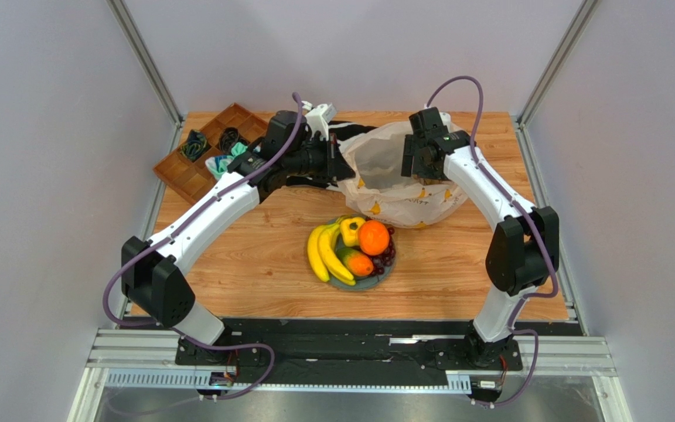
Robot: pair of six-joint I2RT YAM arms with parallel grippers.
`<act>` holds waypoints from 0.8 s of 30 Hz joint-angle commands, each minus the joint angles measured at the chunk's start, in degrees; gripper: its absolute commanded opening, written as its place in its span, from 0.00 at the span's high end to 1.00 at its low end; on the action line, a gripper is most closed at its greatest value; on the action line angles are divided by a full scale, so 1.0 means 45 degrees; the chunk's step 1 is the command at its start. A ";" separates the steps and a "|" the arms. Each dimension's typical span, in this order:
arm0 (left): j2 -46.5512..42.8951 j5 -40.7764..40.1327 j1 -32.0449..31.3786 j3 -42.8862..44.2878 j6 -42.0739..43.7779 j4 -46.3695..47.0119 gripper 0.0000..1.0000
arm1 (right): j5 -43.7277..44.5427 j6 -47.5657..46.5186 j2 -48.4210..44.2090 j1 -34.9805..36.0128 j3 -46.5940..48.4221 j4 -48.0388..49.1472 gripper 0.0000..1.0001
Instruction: Place the fruits into the plastic bag
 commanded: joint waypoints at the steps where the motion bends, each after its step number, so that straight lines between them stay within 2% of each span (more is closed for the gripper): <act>1: 0.0004 0.0186 -0.0017 0.0237 0.0026 0.0074 1.00 | -0.1422 -0.0324 -0.1013 0.0015 -0.0007 0.1149 0.23; 7: 0.0062 0.0069 -0.0017 0.0276 -0.0150 0.0015 1.00 | -0.4855 -0.0345 -0.2981 0.0016 -0.1098 0.3371 0.27; 12: 0.0140 0.0030 0.0002 0.0276 -0.0267 0.0035 1.00 | -0.7516 0.0532 -0.4645 0.0074 -0.2057 0.5173 0.27; 18: 0.0219 -0.0184 0.0002 0.0315 -0.0482 0.0074 1.00 | -0.8164 0.0048 -0.6538 0.0873 -0.3034 0.5352 0.23; 24: 0.0355 -0.0341 0.0021 0.0568 -0.0404 -0.0101 1.00 | -0.6993 -0.0403 -0.8063 0.2630 -0.4554 0.3985 0.23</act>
